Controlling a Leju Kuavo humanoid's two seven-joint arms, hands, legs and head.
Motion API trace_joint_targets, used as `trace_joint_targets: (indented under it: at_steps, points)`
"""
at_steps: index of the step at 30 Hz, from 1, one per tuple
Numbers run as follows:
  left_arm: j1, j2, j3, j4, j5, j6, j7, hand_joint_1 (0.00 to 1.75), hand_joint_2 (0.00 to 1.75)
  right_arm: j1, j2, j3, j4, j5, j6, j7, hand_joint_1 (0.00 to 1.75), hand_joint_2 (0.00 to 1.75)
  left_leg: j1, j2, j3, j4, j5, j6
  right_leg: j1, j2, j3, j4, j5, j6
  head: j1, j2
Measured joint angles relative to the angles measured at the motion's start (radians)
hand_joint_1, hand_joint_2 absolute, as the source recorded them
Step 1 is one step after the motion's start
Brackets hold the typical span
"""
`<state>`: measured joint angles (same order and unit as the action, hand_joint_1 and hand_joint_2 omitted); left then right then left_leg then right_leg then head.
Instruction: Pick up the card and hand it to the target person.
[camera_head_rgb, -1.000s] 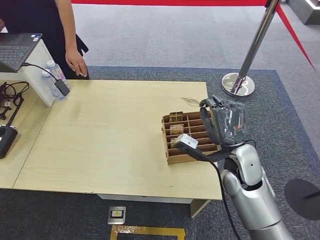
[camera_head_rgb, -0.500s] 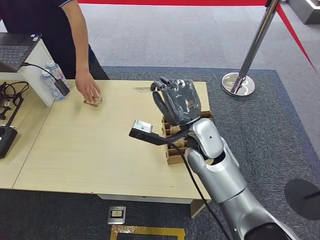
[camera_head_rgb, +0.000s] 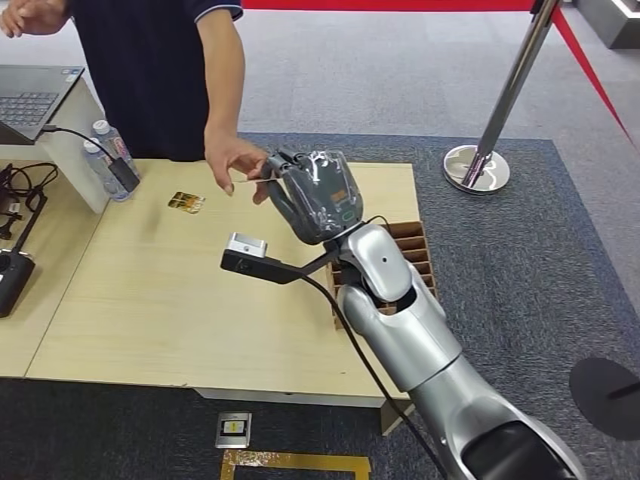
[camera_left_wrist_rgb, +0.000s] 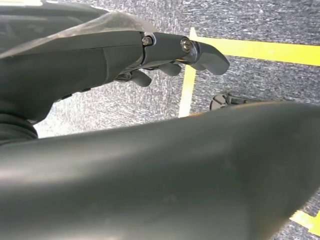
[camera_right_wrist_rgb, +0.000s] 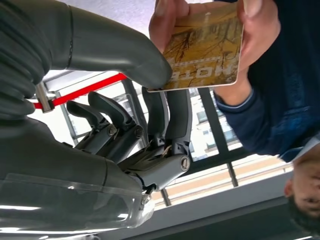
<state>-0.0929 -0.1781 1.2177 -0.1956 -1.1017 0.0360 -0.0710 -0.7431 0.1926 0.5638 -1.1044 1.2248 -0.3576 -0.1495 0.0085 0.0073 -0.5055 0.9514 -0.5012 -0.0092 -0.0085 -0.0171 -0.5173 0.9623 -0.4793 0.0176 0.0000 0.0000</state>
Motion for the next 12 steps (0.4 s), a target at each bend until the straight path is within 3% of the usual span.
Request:
trace_joint_targets:
  at_steps: [5,9,12]
  points:
    - [0.000,0.001,0.002,0.001,0.000,0.004,0.004,0.00,0.00,0.000,-0.001,-0.004,0.021,0.000,-0.021,-0.002,1.75,1.75,0.000,0.000,0.000,0.000,0.000,0.000,0.000,0.000,0.000,0.000,0.000,0.000,0.000,0.000]
    - [-0.001,-0.001,0.006,0.001,0.005,0.009,0.003,0.00,0.00,0.041,-0.023,-0.023,-0.015,-0.007,-0.055,0.004,0.00,1.75,0.000,-0.001,0.000,0.000,0.000,0.000,0.000,-0.001,0.001,-0.001,0.000,0.000,0.000,0.000]
    - [-0.001,-0.004,0.011,0.000,0.010,0.012,0.002,0.00,0.00,0.091,-0.046,-0.035,-0.082,-0.018,-0.065,0.006,0.00,1.75,0.000,-0.003,0.001,-0.001,0.000,0.000,0.000,-0.003,0.002,-0.001,0.000,0.000,0.000,0.000]
